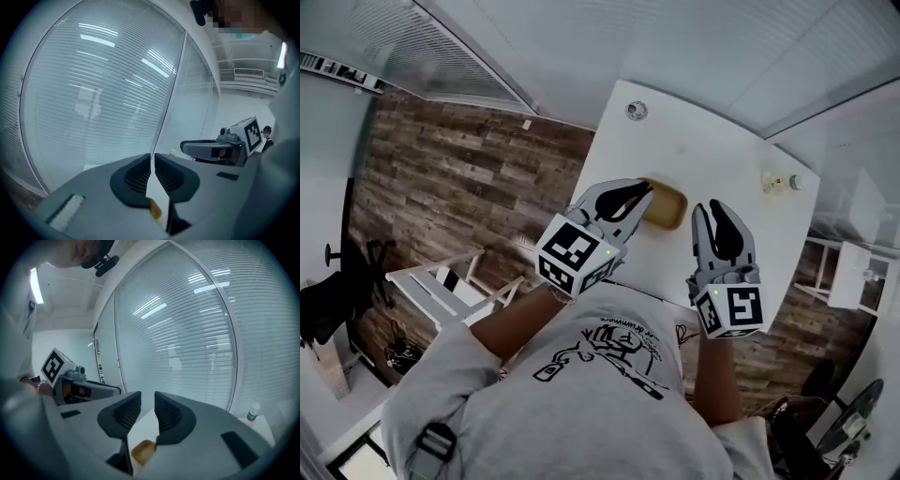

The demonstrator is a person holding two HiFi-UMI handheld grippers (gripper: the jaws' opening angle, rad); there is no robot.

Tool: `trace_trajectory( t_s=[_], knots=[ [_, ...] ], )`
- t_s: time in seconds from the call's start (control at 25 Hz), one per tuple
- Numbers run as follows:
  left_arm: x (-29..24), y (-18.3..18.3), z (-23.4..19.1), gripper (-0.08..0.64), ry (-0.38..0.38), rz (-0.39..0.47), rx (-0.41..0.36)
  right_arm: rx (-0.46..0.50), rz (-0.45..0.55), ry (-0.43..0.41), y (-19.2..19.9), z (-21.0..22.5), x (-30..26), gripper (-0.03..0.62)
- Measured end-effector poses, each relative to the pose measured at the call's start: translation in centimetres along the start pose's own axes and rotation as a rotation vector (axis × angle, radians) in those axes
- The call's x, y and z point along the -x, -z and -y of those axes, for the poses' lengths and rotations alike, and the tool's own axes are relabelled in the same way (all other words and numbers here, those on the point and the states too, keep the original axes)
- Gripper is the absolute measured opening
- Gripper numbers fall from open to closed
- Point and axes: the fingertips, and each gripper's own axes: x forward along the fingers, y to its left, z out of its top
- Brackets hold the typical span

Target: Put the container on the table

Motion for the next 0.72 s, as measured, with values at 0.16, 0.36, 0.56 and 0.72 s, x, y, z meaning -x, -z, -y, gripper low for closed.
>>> trace_trajectory(
  t_s=[0.16,0.36,0.56,0.72],
  knots=[
    [1.5,-2.4,1.8,0.025,0.033,0.04,-0.008,0.011,0.039,-0.016,-2.9,-1.4,1.6,0.075],
    [3.1,-5.0,3.1,0.025,0.064,0.09,0.003,0.027,0.079,-0.043,-6.0,-2.9,3.0,0.063],
    [4.9,-7.2,4.9,0.025,0.103,0.137,0.009,0.05,0.107,-0.069,-8.2,-4.4,4.5,0.063],
    [6.2,-8.5,6.5,0.023,0.138,0.168,0.014,0.062,0.127,-0.09,-9.6,-5.6,5.9,0.061]
  ],
)
